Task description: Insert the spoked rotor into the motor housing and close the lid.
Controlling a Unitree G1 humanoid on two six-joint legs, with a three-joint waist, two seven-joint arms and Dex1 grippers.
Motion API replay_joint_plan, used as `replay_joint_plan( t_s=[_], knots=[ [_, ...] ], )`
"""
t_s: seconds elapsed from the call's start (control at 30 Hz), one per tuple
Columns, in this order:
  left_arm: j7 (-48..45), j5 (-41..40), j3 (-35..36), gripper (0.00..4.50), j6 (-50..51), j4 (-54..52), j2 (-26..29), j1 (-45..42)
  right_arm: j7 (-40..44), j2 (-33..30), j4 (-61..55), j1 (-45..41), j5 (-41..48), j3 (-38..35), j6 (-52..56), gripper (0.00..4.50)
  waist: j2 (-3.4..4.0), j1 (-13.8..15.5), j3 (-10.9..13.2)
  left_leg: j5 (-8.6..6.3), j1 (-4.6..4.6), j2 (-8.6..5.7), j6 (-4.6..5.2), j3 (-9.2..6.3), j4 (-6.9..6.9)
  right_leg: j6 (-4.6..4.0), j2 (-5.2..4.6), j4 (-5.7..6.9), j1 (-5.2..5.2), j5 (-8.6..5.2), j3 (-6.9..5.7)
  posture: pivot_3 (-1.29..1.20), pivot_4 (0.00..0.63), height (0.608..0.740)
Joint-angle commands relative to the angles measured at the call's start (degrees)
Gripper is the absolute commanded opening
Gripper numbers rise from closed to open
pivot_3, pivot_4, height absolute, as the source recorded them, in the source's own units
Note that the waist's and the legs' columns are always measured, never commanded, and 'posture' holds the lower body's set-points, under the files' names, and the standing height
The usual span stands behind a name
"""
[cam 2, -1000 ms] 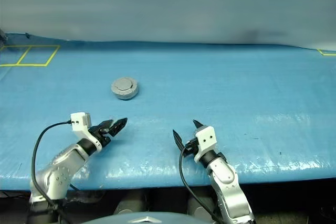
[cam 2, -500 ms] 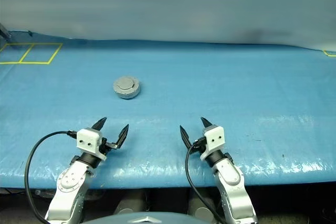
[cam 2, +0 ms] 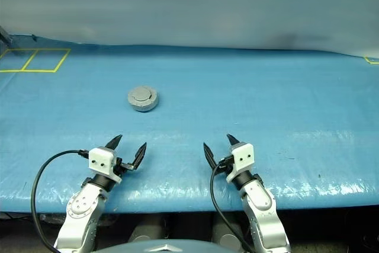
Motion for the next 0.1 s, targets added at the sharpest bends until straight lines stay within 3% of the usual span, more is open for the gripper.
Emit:
replay_joint_plan(
  t_s=[0.03, 0.1],
  knots=[
    [-1.0, -0.5, -0.5, 4.47, -1.1, -0.4, -0.2, -0.5, 0.0, 0.2, -1.9, 0.1, 0.7, -0.8, -0.7, 4.50, 0.00, 0.0, 0.0, 0.00, 0.00, 0.00, 0.00, 0.00, 0.00, 0.00, 0.00, 0.00, 0.00, 0.00, 0.00, 0.00, 0.150, 0.740],
    [-1.3, -0.6, -0.5, 4.47, -1.1, -0.3, -0.3, -0.6, -0.1, 0.2, -1.9, 0.2, 0.5, -0.8, -0.8, 4.50, 0.00, 0.0, 0.0, 0.00, 0.00, 0.00, 0.00, 0.00, 0.00, 0.00, 0.00, 0.00, 0.00, 0.00, 0.00, 0.00, 0.150, 0.740]
  ],
)
